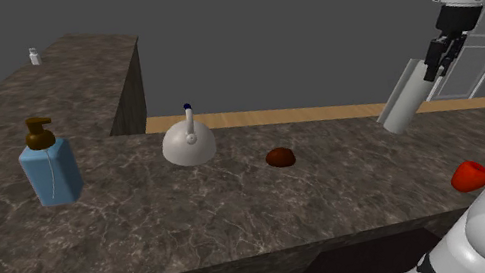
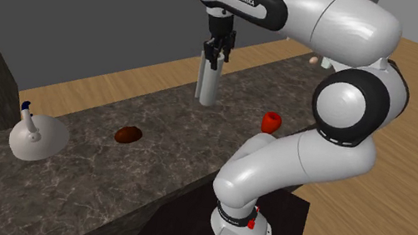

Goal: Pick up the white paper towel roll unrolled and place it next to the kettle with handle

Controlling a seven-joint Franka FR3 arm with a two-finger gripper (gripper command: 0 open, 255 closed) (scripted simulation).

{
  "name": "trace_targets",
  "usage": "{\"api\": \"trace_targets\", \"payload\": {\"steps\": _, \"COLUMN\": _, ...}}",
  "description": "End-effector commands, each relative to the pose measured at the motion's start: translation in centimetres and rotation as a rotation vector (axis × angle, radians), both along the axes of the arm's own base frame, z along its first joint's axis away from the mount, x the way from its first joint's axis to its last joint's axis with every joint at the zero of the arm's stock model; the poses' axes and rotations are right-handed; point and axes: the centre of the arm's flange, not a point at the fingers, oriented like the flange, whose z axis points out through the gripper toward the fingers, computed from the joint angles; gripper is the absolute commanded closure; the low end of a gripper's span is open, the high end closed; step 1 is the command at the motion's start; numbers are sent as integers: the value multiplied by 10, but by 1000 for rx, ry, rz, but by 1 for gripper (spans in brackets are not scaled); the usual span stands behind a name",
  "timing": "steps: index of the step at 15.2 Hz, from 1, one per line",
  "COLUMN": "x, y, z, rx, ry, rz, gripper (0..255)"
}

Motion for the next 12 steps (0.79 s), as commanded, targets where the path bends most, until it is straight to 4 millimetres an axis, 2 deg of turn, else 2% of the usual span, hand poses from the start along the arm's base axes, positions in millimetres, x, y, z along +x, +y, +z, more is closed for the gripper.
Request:
{"api": "trace_targets", "payload": {"steps": 1, "x": 1, "y": 0, "z": 11, "rx": 0, "ry": 0, "rz": 0, "gripper": 255}}
{"api": "trace_targets", "payload": {"steps": 12, "x": 1, "y": 0, "z": 69, "rx": 0, "ry": 0, "rz": 0, "gripper": 255}}
